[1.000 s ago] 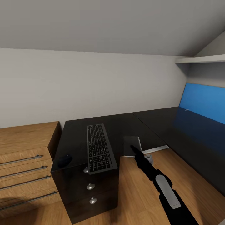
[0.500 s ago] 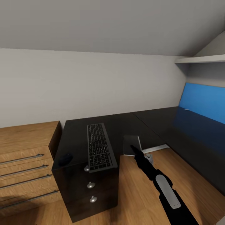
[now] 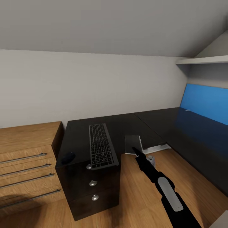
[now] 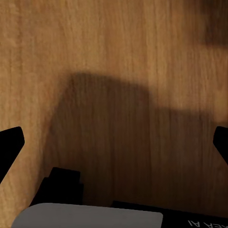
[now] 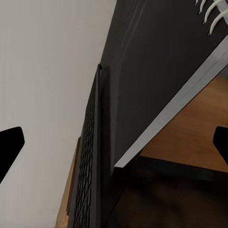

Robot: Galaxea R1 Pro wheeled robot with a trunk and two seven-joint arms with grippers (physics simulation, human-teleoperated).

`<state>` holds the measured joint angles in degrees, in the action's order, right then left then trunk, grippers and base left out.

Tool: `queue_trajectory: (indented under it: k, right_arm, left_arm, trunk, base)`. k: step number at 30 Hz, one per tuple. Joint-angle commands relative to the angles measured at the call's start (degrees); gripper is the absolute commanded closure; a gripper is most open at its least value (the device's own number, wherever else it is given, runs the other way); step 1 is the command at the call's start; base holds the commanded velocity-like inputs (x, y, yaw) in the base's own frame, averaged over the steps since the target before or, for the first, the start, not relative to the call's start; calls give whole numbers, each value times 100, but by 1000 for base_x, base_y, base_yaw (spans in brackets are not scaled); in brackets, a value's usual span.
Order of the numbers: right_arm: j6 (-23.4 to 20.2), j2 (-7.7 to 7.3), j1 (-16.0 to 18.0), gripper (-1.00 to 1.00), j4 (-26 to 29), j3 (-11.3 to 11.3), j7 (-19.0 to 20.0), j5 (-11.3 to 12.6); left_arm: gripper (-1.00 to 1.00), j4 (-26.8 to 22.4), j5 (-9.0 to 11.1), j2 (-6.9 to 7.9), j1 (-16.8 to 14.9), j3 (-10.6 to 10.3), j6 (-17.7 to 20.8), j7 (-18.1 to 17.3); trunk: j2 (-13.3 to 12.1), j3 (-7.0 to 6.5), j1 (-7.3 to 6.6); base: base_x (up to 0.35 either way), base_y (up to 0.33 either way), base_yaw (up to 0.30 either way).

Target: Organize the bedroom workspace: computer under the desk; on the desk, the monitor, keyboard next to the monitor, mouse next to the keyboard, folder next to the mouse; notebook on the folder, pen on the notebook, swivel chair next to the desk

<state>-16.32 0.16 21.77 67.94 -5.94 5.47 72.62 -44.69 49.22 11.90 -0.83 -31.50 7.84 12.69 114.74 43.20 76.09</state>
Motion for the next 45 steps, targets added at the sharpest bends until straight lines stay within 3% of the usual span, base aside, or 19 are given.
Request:
queue_trajectory:
  k: [1, 45]
  right_arm:
    - [-19, 2, 3, -100, 0, 5, 7, 33]
    - [-12, 2, 3, -100, 0, 5, 7, 33]
  left_arm:
    - [-100, -14, 43, 8, -5, -32, 7, 50]
    - [-100, 3, 43, 14, -5, -32, 7, 50]
  trunk:
    - [3, 6, -1]
    - [-37, -12, -23]
  base:
    - [-4, 0, 0]
    - [-48, 0, 0]
